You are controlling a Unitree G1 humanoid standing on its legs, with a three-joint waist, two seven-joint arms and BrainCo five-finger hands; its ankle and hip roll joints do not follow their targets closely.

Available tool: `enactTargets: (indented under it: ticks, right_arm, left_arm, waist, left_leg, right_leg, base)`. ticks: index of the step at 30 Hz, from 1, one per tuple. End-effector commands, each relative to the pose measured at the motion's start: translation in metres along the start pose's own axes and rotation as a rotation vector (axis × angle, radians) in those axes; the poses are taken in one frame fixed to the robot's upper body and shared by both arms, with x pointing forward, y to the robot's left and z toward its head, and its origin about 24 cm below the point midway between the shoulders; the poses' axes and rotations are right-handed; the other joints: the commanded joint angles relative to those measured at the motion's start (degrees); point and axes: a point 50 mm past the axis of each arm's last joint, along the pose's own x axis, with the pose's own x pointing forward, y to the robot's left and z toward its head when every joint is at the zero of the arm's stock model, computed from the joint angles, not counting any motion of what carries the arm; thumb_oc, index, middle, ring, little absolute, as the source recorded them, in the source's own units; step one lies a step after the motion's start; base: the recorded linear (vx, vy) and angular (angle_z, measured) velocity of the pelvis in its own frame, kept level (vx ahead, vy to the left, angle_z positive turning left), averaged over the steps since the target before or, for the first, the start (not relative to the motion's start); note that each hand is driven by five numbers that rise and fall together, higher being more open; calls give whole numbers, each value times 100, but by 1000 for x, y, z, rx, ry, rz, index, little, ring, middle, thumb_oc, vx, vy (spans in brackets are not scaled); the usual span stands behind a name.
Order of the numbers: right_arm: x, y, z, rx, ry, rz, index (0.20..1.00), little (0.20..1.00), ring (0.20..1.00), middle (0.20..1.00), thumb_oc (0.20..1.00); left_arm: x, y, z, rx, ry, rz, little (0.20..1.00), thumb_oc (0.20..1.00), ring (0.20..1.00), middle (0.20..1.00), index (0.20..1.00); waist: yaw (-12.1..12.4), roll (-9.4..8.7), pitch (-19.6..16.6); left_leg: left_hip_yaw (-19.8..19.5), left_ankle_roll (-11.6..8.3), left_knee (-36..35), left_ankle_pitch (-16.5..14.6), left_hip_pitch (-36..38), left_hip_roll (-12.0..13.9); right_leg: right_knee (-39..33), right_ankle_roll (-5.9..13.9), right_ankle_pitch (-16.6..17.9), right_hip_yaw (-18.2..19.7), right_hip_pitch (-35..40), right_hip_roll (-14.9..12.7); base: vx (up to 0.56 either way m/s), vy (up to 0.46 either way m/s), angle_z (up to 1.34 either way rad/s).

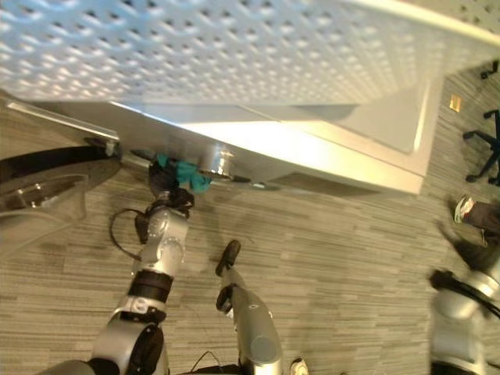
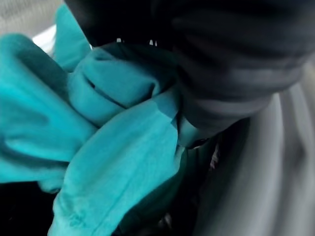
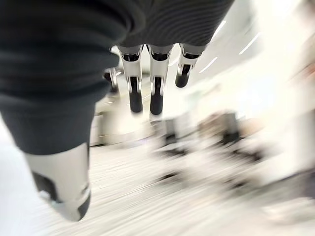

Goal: Grab the laundry basket,head to the washer,open it,put in the laundry and shut it.

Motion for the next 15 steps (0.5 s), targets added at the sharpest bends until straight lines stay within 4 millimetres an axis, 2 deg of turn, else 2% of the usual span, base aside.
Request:
enactTargets:
  ticks: [1, 2, 3, 4, 5, 6, 7, 9, 10, 15]
  right_arm:
    - [20, -17, 32, 215, -46, -174, 1000, 1000, 1000, 1000, 1000]
    - [17, -16, 10, 180, 39, -167, 1000, 1000, 1000, 1000, 1000]
    - [3, -14, -41, 138, 250, -134, 1000, 1000, 1000, 1000, 1000]
    - [-3, -10, -52, 145, 301, -102, 1000, 1000, 1000, 1000, 1000]
    - [-28, -2, -84, 140, 450, -20, 1000, 1000, 1000, 1000, 1000]
    - [-28, -2, -84, 143, 452, -17, 1000, 1000, 1000, 1000, 1000]
    - [-38, -1, -97, 145, 517, -9, 1000, 1000, 1000, 1000, 1000]
    - [-49, 4, -105, 150, 578, 0, 1000, 1000, 1000, 1000, 1000]
    - [-57, 5, -113, 122, 617, 18, 1000, 1000, 1000, 1000, 1000]
    - [-60, 9, -114, 110, 629, 27, 1000, 1000, 1000, 1000, 1000]
  left_arm:
    - [10, -37, 29, -63, -140, -108, 200, 200, 200, 200, 200]
    - [12, -36, 30, -62, -142, -105, 200, 200, 200, 200, 200]
    - [16, -34, 29, -58, -131, -107, 200, 200, 200, 200, 200]
    - [16, -33, 27, -62, -120, -108, 200, 200, 200, 200, 200]
    - [16, -32, 22, -67, -98, -116, 200, 200, 200, 200, 200]
    - [16, -31, 22, -65, -97, -116, 200, 200, 200, 200, 200]
    - [17, -28, 17, -57, -75, -108, 200, 200, 200, 200, 200]
    - [16, -25, 8, -23, -35, -109, 200, 200, 200, 200, 200]
    - [13, -18, -4, -4, 12, -94, 200, 200, 200, 200, 200]
    - [8, -11, -22, 13, 86, -67, 200, 200, 200, 200, 200]
  waist:
    - [136, -510, 356]
    - [150, -516, 356]
    - [179, -515, 356]
    - [213, -504, 356]
    - [250, -465, 356]
    - [257, -473, 356]
    - [271, -456, 356]
    - [289, -398, 356]
    - [310, -348, 356]
    - [320, -289, 356]
  left_leg:
    - [277, -356, 5, -1052, 740, 27]
    - [276, -363, 3, -1046, 728, 31]
    - [298, -380, -20, -1033, 718, 47]
    - [304, -383, -24, -1022, 718, 47]
    - [331, -390, -32, -996, 736, 61]
    - [333, -391, -34, -995, 742, 63]
    - [345, -400, -40, -988, 766, 70]
    - [370, -402, -38, -970, 809, 73]
    - [379, -402, -27, -951, 835, 87]
    - [407, -431, -10, -920, 849, 128]
  right_leg:
    - [519, 61, -466, -56, 926, -38]
    - [519, 72, -450, -61, 915, -41]
    - [518, 91, -423, -81, 901, -39]
    - [512, 85, -423, -88, 905, -38]
    - [502, 73, -428, -106, 918, -37]
    - [502, 72, -428, -104, 920, -35]
    - [517, 63, -438, -106, 923, -41]
    - [556, 40, -475, -115, 923, -51]
    - [603, 11, -561, -105, 907, -55]
    - [665, -30, -659, -107, 858, -50]
  base:
    - [0, 0, 0]
    - [0, 0, 0]
    - [0, 0, 0]
    - [0, 0, 0]
    - [13, -4, -5]
    - [12, 0, -13]
    - [11, 4, -16]
    - [17, 5, -14]
    - [10, -2, -10]
    - [-2, -28, -2]
